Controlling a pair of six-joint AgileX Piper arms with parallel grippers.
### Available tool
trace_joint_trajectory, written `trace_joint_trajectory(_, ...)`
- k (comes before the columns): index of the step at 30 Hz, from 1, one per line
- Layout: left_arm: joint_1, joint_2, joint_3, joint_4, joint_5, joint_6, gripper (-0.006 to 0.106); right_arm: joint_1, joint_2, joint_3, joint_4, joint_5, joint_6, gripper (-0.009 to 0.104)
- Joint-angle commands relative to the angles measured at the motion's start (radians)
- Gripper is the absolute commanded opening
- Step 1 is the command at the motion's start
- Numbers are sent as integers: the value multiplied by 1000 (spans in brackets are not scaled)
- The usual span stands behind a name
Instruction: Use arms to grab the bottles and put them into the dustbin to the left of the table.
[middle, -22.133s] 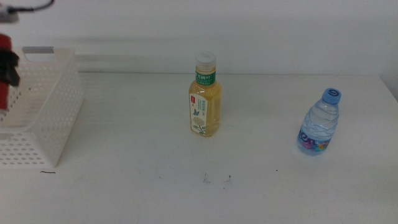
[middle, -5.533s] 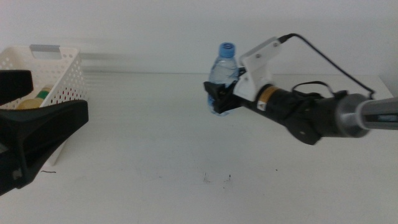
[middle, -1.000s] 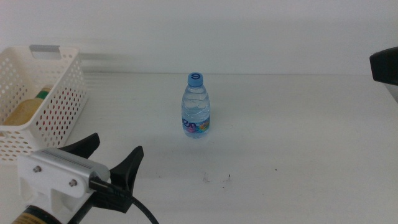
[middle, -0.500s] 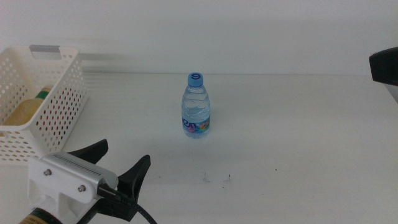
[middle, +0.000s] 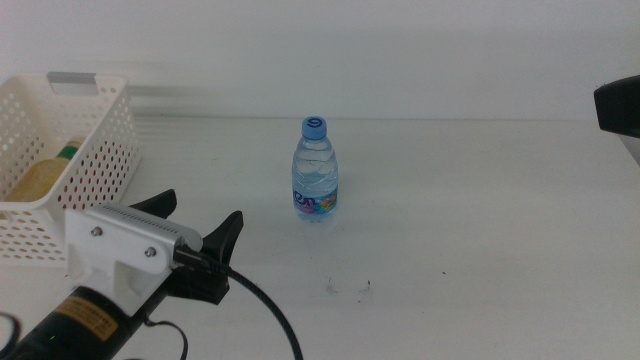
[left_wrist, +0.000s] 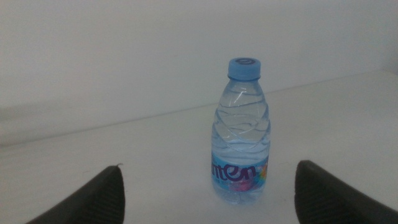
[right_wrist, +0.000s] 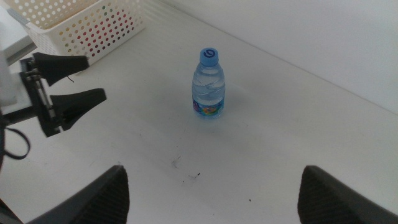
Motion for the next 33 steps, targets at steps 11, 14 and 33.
trace_joint_trajectory(11,137,348,-234,374,-130,-201,94,2,-4,-6,-3,-9,-6,81)
trace_joint_trajectory(14,137,407,-296,374,-126,-213,94,2,-4,-6,-3,-9,-6,81)
trace_joint_trajectory(33,136,689,-596,470,-76,-314,94,2,-4,-6,-4,-9,-5,81)
